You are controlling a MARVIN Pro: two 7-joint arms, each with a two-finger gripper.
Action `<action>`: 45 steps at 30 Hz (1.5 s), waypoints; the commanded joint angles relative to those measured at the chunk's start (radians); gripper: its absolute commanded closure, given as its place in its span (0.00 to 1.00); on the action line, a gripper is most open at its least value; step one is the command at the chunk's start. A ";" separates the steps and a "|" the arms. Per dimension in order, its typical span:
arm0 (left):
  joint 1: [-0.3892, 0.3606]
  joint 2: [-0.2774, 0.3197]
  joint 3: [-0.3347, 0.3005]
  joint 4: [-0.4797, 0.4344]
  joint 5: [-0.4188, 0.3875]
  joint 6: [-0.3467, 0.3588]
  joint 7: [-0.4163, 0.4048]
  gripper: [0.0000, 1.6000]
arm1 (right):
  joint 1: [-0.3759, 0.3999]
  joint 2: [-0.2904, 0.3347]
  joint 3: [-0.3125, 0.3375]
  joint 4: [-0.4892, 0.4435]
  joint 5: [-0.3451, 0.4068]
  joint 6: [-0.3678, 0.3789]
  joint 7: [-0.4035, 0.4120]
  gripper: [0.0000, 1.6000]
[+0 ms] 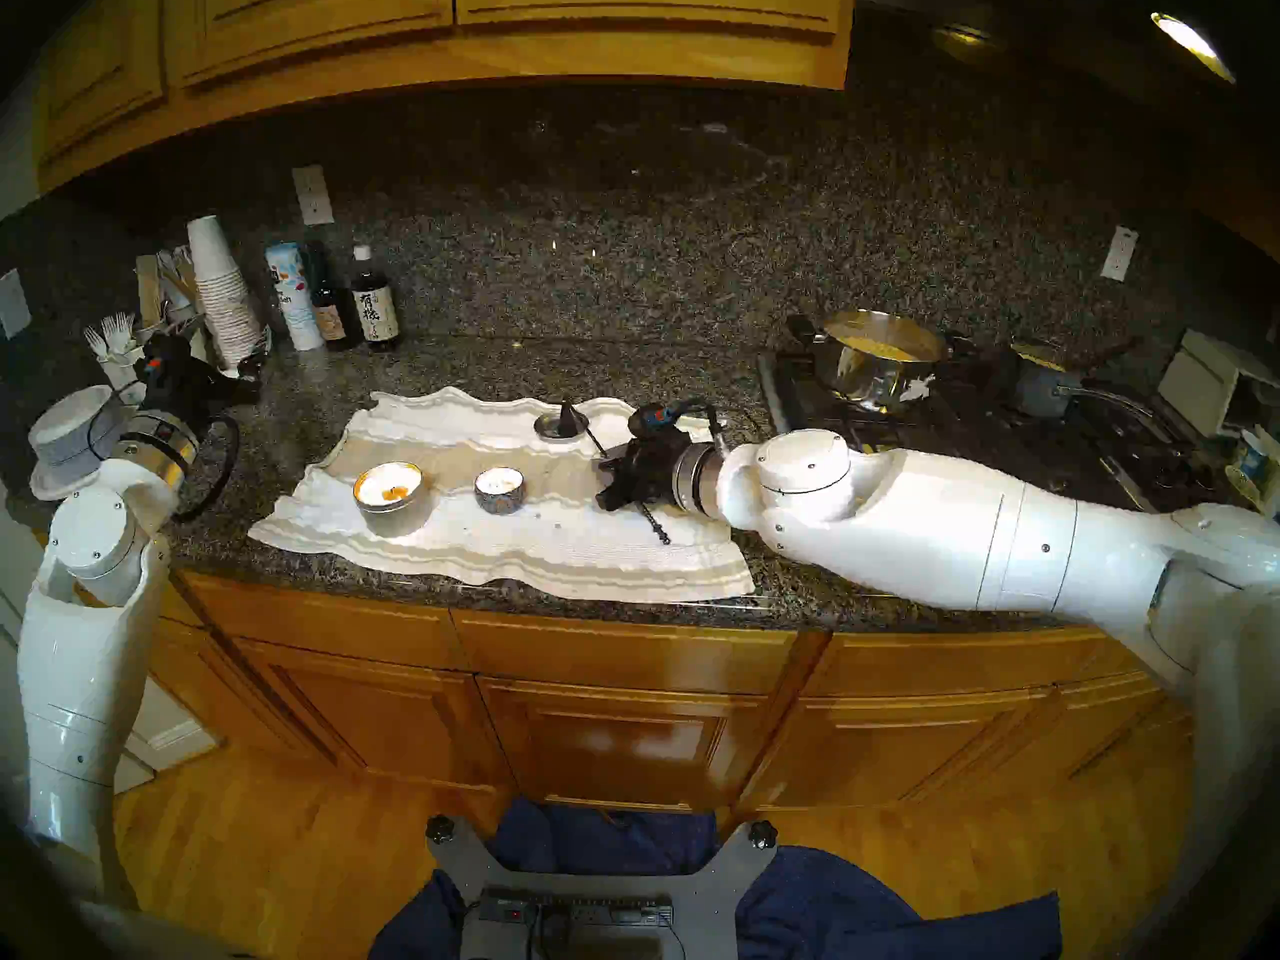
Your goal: Put out candle flame
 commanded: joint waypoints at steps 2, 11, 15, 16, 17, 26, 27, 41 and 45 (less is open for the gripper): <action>-0.023 0.012 -0.010 -0.025 0.001 -0.013 0.001 0.00 | 0.031 -0.007 0.028 0.001 0.003 -0.006 -0.004 0.66; -0.022 0.015 -0.009 -0.025 -0.001 -0.013 0.003 0.00 | 0.040 -0.007 0.038 0.002 0.002 -0.012 -0.021 0.74; -0.021 0.016 -0.009 -0.025 -0.002 -0.013 0.004 0.00 | 0.040 -0.005 0.041 0.000 0.006 -0.011 -0.025 0.89; -0.021 0.016 -0.008 -0.025 -0.002 -0.013 0.004 0.00 | 0.040 -0.005 0.041 -0.001 0.008 -0.011 -0.026 0.91; -0.021 0.016 -0.008 -0.025 -0.003 -0.013 0.004 0.00 | 0.040 -0.005 0.042 -0.001 0.008 -0.011 -0.026 0.92; -0.020 0.019 -0.007 -0.025 -0.005 -0.013 0.006 0.00 | 0.037 -0.003 0.046 0.006 0.029 -0.020 -0.045 1.00; -0.020 0.019 -0.007 -0.025 -0.005 -0.013 0.007 0.00 | 0.037 -0.002 0.048 0.006 0.032 -0.022 -0.047 1.00; -0.019 0.022 -0.005 -0.025 -0.008 -0.013 0.010 0.00 | 0.024 0.039 0.091 0.002 0.155 -0.088 0.031 1.00; -0.018 0.024 -0.005 -0.025 -0.009 -0.014 0.011 0.00 | 0.021 0.075 0.090 -0.006 0.183 -0.102 0.122 1.00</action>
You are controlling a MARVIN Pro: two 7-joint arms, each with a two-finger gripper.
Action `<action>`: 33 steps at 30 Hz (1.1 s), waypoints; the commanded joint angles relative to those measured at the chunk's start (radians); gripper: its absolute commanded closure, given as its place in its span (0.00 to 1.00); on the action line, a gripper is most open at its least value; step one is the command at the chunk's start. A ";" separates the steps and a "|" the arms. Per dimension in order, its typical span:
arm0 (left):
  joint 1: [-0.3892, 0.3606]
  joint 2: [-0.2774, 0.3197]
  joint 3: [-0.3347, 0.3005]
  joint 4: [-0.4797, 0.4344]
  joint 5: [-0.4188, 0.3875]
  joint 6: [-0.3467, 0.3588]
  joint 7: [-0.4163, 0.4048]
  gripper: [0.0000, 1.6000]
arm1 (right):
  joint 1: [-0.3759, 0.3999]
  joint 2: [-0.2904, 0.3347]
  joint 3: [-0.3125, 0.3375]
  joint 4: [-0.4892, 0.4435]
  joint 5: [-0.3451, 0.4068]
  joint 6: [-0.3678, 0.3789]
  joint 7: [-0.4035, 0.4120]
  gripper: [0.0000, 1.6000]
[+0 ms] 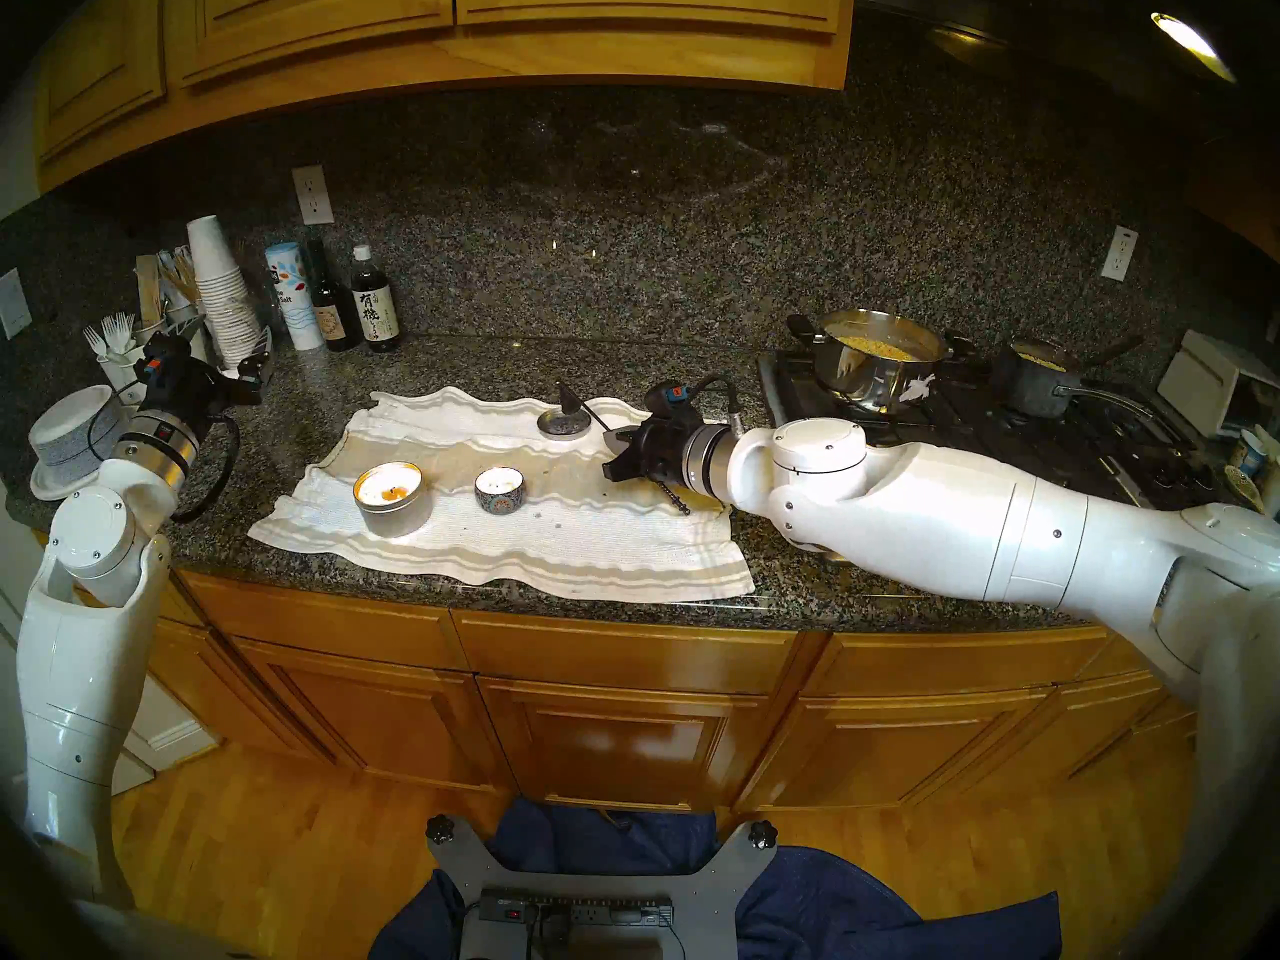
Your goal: Put out candle flame
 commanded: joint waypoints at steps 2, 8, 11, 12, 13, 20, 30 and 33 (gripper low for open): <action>-0.023 0.012 -0.011 -0.025 0.001 -0.014 0.001 0.00 | 0.018 0.059 0.047 -0.019 0.051 -0.059 0.132 1.00; -0.022 0.014 -0.010 -0.025 0.000 -0.014 0.002 0.00 | 0.017 0.092 0.047 -0.033 0.058 -0.089 0.219 1.00; -0.022 0.015 -0.010 -0.025 -0.001 -0.014 0.003 0.00 | 0.019 0.114 0.047 -0.051 0.060 -0.097 0.255 1.00; -0.022 0.015 -0.010 -0.025 -0.001 -0.014 0.003 0.00 | 0.021 0.119 0.045 -0.059 0.054 -0.101 0.266 1.00; -0.022 0.015 -0.010 -0.025 -0.001 -0.014 0.003 0.00 | 0.022 0.125 0.044 -0.066 0.050 -0.104 0.275 1.00; -0.021 0.017 -0.009 -0.025 -0.003 -0.015 0.004 0.00 | 0.019 0.168 0.036 -0.125 0.036 -0.122 0.323 1.00; -0.020 0.019 -0.008 -0.025 -0.004 -0.016 0.006 0.00 | 0.017 0.233 0.023 -0.179 0.002 -0.133 0.393 1.00; -0.020 0.020 -0.008 -0.025 -0.005 -0.016 0.007 0.00 | 0.017 0.253 0.025 -0.187 0.006 -0.141 0.417 1.00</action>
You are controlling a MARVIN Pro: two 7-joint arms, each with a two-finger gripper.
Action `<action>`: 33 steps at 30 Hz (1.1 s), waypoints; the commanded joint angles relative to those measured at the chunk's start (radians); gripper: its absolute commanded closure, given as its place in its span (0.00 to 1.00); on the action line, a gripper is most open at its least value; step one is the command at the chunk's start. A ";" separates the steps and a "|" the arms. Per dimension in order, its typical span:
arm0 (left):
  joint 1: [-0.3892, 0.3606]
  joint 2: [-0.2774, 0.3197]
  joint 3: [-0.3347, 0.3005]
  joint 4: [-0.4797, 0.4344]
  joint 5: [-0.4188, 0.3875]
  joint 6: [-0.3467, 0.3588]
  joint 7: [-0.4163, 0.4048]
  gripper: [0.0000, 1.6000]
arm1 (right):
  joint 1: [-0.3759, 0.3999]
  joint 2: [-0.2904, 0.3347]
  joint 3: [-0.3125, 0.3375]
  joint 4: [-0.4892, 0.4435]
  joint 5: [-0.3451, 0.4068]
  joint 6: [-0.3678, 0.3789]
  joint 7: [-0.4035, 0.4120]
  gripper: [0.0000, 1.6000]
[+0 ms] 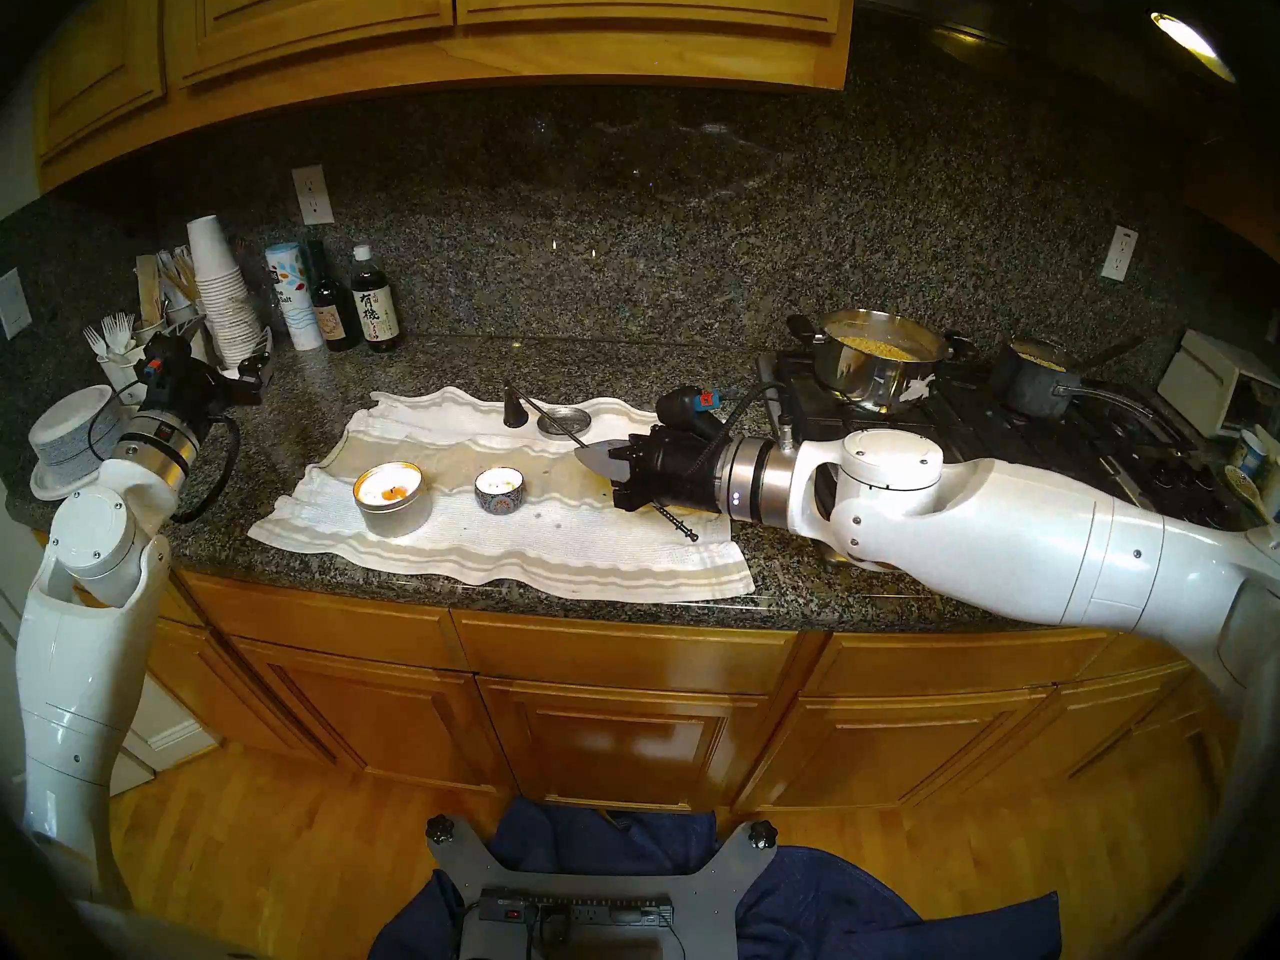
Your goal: Put out candle flame
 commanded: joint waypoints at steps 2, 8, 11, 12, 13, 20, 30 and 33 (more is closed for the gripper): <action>-0.023 0.013 -0.011 -0.025 0.001 -0.015 0.000 0.00 | 0.026 0.069 0.030 -0.038 -0.001 -0.038 0.061 1.00; -0.023 0.014 -0.011 -0.025 0.000 -0.016 0.002 0.00 | 0.023 0.071 0.025 -0.031 -0.002 -0.037 0.104 1.00; -0.022 0.015 -0.010 -0.025 -0.001 -0.017 0.002 0.00 | 0.021 0.063 0.021 -0.018 -0.003 -0.040 0.119 1.00; -0.022 0.015 -0.010 -0.025 -0.001 -0.017 0.003 0.00 | 0.021 0.058 0.020 -0.014 -0.008 -0.040 0.120 1.00; -0.022 0.015 -0.010 -0.025 -0.001 -0.017 0.003 0.00 | 0.021 0.054 0.019 -0.010 -0.008 -0.041 0.121 1.00; -0.022 0.017 -0.009 -0.025 -0.002 -0.017 0.004 0.00 | 0.021 0.016 0.015 0.014 -0.006 -0.042 0.120 1.00; -0.021 0.019 -0.008 -0.025 -0.004 -0.017 0.006 0.00 | 0.023 -0.051 0.000 0.046 -0.013 -0.025 0.103 1.00; -0.021 0.019 -0.008 -0.025 -0.004 -0.017 0.007 0.00 | 0.023 -0.054 -0.007 0.046 -0.018 -0.018 0.097 1.00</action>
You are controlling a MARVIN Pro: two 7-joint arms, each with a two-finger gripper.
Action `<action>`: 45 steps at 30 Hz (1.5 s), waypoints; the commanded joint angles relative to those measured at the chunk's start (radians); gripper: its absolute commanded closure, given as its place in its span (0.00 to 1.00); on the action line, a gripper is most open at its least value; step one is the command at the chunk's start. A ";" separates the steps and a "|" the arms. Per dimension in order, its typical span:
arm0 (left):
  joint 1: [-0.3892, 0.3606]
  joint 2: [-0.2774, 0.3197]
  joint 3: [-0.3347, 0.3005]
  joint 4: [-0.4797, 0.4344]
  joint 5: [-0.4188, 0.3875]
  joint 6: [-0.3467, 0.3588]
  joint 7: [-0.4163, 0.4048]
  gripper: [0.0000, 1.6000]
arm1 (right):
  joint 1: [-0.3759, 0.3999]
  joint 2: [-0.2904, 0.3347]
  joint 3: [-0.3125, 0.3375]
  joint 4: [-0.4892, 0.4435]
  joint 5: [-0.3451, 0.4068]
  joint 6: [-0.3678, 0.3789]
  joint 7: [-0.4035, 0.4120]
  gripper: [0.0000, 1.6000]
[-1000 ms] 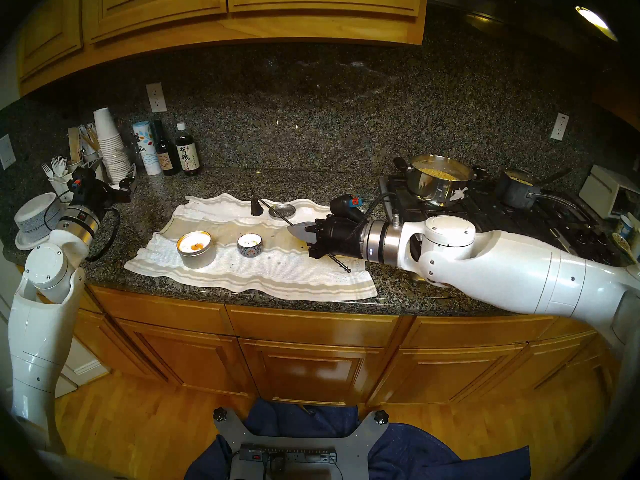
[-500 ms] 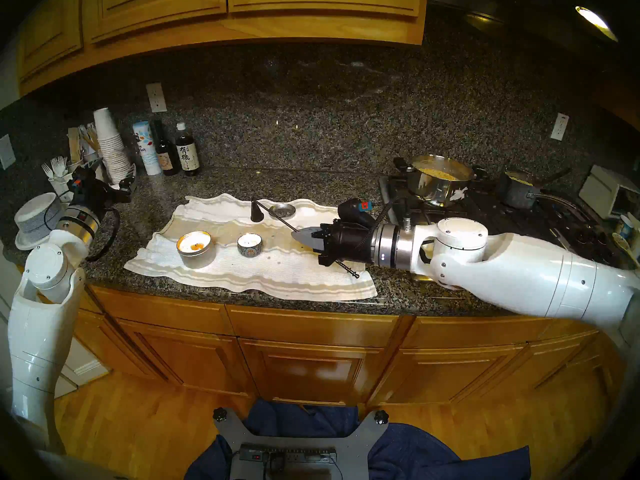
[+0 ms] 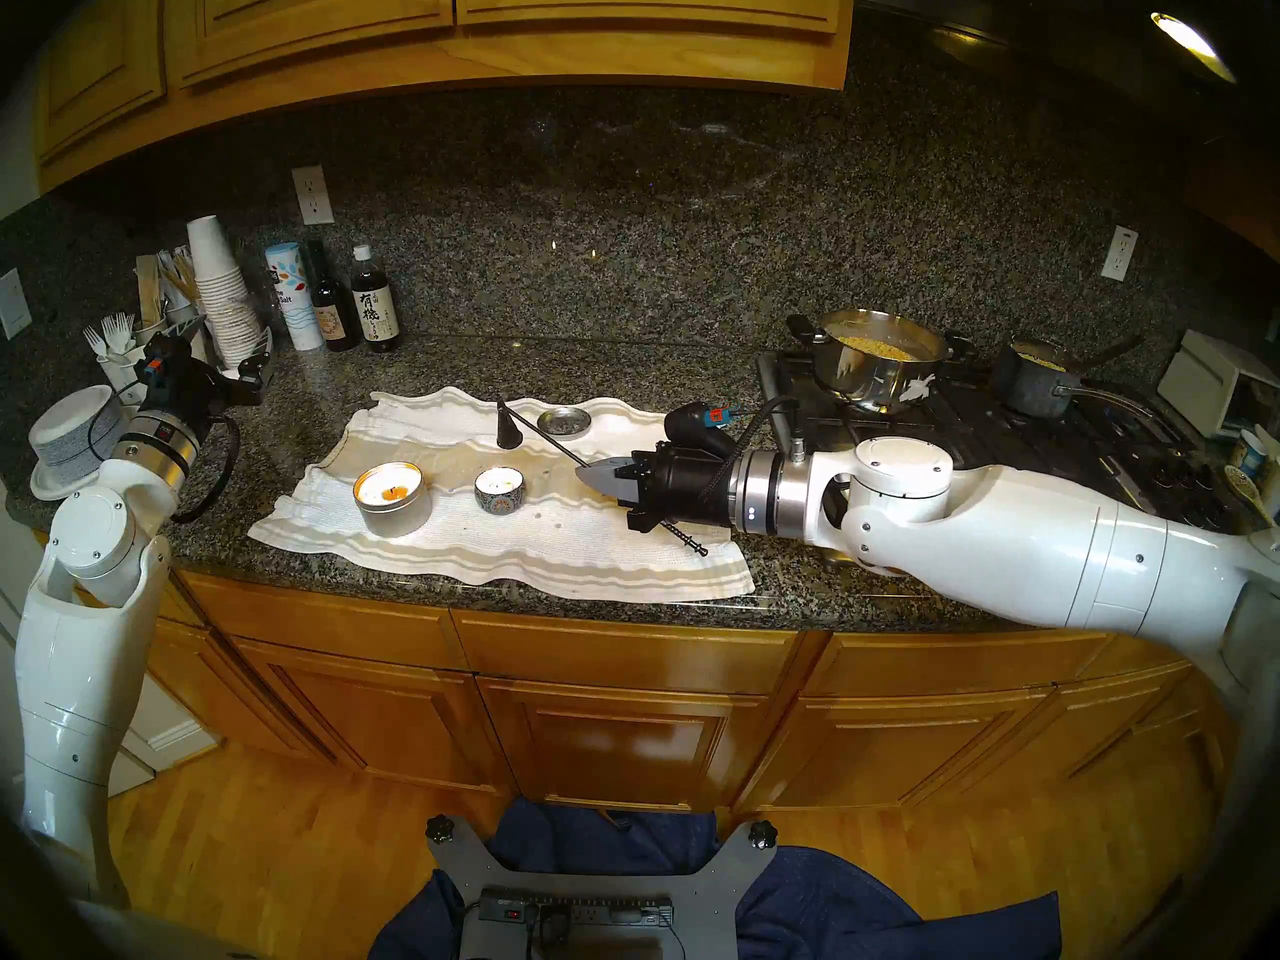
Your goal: Put out candle flame
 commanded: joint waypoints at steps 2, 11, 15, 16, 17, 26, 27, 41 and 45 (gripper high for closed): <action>-0.023 0.012 -0.012 -0.025 0.002 -0.017 0.001 0.00 | 0.025 -0.035 0.014 -0.008 -0.013 0.005 -0.010 1.00; -0.023 0.014 -0.011 -0.025 0.000 -0.017 0.002 0.00 | 0.027 -0.021 -0.005 -0.026 -0.023 0.025 -0.008 1.00; -0.022 0.015 -0.010 -0.025 -0.001 -0.018 0.003 0.00 | 0.028 -0.016 -0.008 -0.031 -0.025 0.030 -0.012 1.00; -0.022 0.016 -0.010 -0.025 -0.001 -0.018 0.004 0.00 | 0.028 -0.014 -0.009 -0.033 -0.025 0.034 -0.015 1.00; -0.022 0.016 -0.010 -0.025 -0.001 -0.018 0.004 0.00 | 0.028 -0.014 -0.009 -0.035 -0.025 0.035 -0.016 1.00; -0.021 0.018 -0.009 -0.025 -0.003 -0.017 0.006 0.00 | 0.036 0.002 -0.002 -0.059 -0.005 0.052 -0.035 1.00; -0.021 0.018 -0.009 -0.025 -0.003 -0.017 0.006 0.00 | 0.036 0.003 -0.002 -0.061 -0.004 0.053 -0.036 1.00; -0.020 0.021 -0.007 -0.025 -0.006 -0.018 0.009 0.00 | 0.044 0.007 0.000 -0.072 0.017 0.079 -0.049 1.00; -0.019 0.022 -0.007 -0.025 -0.006 -0.018 0.010 0.00 | 0.046 0.009 -0.001 -0.075 0.021 0.083 -0.053 1.00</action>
